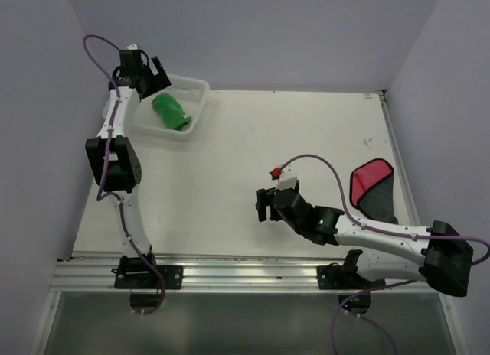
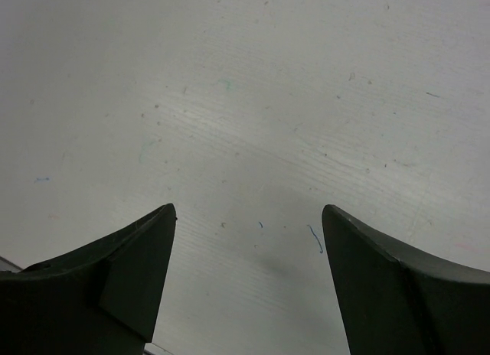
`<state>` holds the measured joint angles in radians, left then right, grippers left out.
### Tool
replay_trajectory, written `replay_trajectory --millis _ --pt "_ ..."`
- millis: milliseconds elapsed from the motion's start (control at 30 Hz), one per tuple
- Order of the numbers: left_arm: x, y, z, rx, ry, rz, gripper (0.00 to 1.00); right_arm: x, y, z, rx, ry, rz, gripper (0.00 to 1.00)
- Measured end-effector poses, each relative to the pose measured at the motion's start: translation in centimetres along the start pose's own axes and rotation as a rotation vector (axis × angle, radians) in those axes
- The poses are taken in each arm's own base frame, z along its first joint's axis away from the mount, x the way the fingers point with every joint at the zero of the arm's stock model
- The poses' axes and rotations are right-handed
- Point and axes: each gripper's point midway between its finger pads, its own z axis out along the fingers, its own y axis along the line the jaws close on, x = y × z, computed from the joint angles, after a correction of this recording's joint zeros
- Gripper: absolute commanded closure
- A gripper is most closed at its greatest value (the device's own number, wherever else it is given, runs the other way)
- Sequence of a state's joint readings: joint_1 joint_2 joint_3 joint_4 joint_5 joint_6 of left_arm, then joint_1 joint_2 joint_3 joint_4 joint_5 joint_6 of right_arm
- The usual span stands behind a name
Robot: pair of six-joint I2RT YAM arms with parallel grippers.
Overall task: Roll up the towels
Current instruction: Place the rolled towel into the container, then move the towel to the center of the board
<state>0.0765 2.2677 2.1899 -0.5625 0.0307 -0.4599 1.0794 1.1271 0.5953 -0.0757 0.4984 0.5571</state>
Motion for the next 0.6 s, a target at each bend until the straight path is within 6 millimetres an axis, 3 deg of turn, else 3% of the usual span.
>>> replay_trajectory --millis 300,500,600 --pt "-0.3 -0.3 -7.2 0.019 -0.032 0.03 0.0 -1.8 -1.1 -0.5 0.053 -0.018 0.001 0.14" --pt "-0.8 -1.4 -13.3 0.052 -0.108 0.07 0.0 -2.8 -3.2 -0.9 0.104 -0.028 0.025 0.12" --pt "0.0 -2.4 -16.0 0.083 -0.141 0.091 0.0 -3.5 -4.8 -1.2 0.142 -0.039 0.045 0.12"
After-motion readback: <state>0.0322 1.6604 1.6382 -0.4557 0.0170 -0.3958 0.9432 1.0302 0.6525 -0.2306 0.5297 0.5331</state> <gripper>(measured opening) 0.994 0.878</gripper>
